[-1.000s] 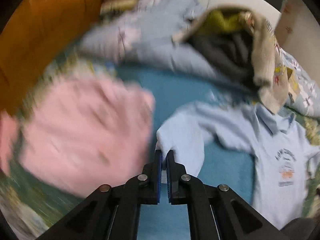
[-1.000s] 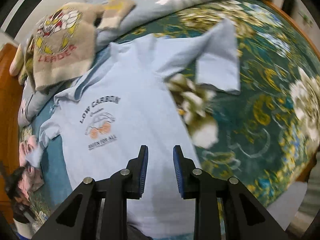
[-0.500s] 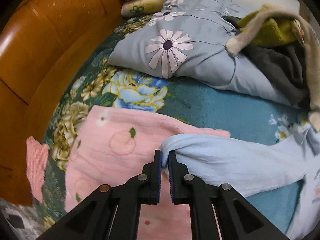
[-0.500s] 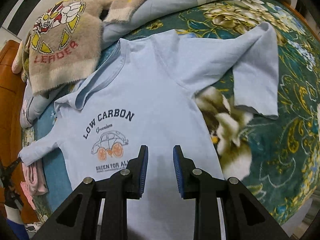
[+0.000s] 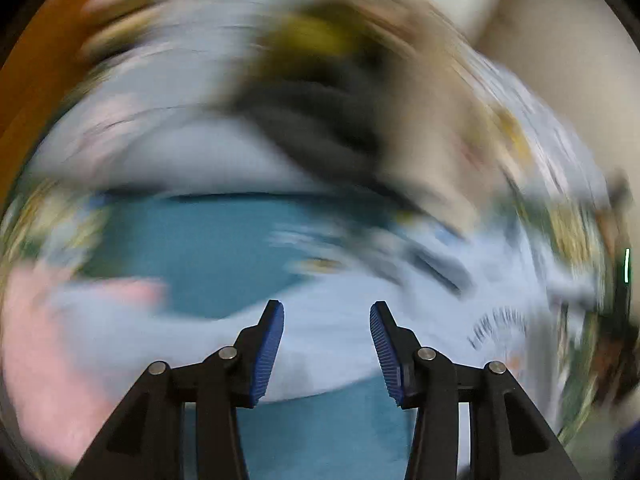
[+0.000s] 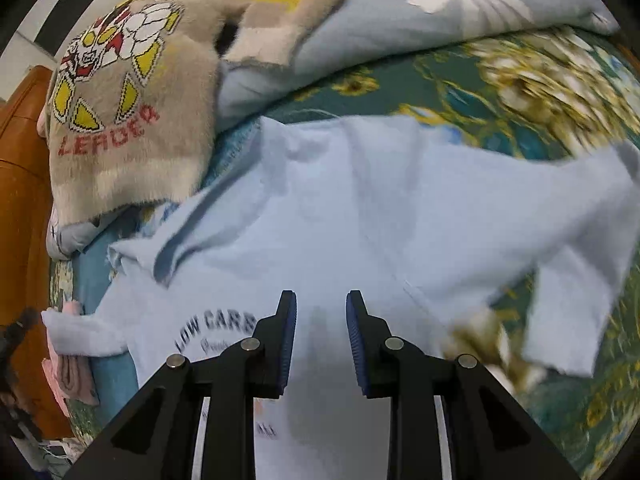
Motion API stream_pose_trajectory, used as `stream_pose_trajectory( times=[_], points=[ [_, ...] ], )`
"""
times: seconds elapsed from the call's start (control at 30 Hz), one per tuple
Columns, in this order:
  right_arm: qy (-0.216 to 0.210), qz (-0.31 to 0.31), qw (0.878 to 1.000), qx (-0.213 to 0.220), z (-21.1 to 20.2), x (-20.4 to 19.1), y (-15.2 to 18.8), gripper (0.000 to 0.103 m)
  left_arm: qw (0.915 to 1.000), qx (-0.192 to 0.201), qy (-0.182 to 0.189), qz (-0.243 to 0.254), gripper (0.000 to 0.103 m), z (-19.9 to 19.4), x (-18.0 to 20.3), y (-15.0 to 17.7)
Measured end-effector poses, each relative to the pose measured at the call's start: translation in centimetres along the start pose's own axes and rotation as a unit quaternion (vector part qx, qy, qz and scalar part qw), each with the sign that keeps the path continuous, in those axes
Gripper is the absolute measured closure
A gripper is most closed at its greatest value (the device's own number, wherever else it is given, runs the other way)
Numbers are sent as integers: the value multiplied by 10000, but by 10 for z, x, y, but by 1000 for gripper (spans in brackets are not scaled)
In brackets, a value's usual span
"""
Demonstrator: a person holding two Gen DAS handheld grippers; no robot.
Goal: Fold clothes
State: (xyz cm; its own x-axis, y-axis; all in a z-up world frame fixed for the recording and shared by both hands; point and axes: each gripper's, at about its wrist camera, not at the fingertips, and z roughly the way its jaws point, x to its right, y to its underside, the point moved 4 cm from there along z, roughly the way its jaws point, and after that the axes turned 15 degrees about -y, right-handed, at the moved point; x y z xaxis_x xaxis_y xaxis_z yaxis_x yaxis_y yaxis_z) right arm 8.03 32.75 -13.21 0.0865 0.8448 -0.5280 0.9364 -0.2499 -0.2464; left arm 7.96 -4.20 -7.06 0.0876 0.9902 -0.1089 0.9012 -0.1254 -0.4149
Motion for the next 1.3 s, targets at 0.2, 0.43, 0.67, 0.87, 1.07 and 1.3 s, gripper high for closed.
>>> stream_pose_trajectory(
  times=[0.2,0.43,0.67,0.87,1.07,1.3],
  points=[
    [-139,-311,9994,-51,24,-10,-24,77,9815,-245,214,1886,65,71,124,2],
    [-71,-476,9988,-39,30,3,-34,77,9794,210,186,2002,71,98,144,-37],
    [10,-206,9987,458,-8,37,-30,77,9944,416,-309,923,71,110,124,-83],
    [525,429,9871,1452,-104,98,5,67,9965,522,-175,632,71,75,111,-67],
    [366,2271,9561,1814,-132,187,67,62,9996,213,186,-51,70,40,82,-25],
    [-412,3276,9114,2456,-112,193,85,66,9981,-95,191,-576,70,18,61,2]
  ],
)
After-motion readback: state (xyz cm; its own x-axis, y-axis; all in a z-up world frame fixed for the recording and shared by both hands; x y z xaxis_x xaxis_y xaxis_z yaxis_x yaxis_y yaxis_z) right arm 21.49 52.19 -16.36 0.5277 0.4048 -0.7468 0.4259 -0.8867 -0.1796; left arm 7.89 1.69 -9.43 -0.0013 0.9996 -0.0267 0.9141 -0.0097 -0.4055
